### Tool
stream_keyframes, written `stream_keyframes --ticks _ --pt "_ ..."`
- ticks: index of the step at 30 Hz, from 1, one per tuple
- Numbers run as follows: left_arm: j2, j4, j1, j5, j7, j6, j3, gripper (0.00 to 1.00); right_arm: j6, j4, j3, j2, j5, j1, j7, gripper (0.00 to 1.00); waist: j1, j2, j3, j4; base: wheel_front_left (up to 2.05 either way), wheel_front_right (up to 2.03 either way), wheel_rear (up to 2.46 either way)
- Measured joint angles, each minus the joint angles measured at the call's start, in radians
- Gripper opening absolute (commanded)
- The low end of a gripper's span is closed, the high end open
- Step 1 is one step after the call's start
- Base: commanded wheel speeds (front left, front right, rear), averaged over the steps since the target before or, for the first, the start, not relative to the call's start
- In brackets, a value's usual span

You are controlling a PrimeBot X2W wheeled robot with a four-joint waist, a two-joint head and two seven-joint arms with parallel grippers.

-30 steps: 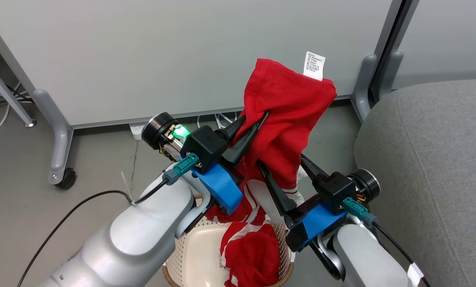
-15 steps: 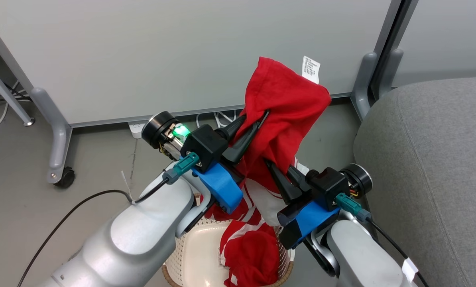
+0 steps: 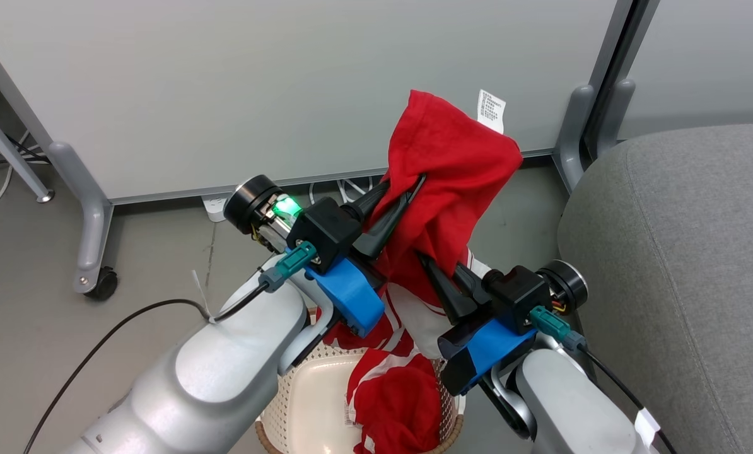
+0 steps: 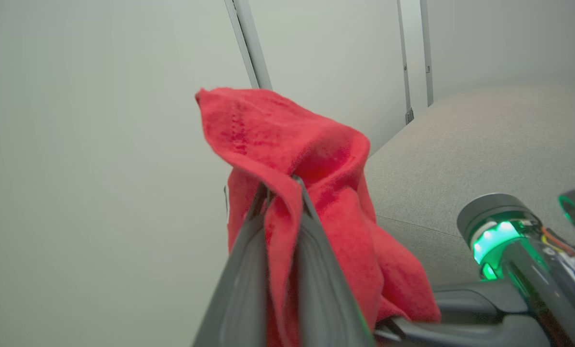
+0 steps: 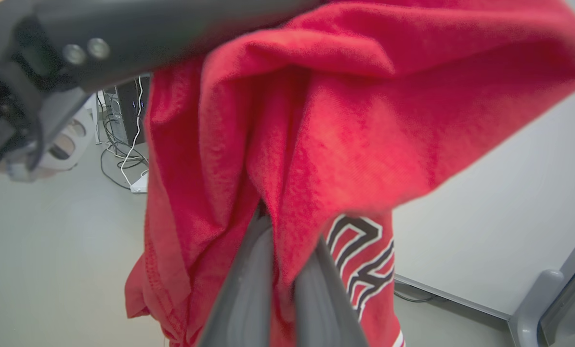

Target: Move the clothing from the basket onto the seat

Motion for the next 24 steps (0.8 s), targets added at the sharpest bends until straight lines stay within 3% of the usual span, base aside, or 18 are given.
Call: stream_keyframes --ticks 1,24 --pt "0.0 0.0 0.0 0.0 0.0 0.001 0.001 1.0 0.0 0.001 0.002 0.0 0.002 0.0 0.0 0.0 0.0 0.0 -0.001 0.0 0.0 0.0 0.0" --pt "-0.003 -0.001 0.014 0.013 -0.001 0.001 0.022 1.0 0.0 -0.007 -0.028 -0.012 0.009 0.017 0.0 0.0 0.0 0.0 0.0 -0.018 0.0 0.0 0.0"
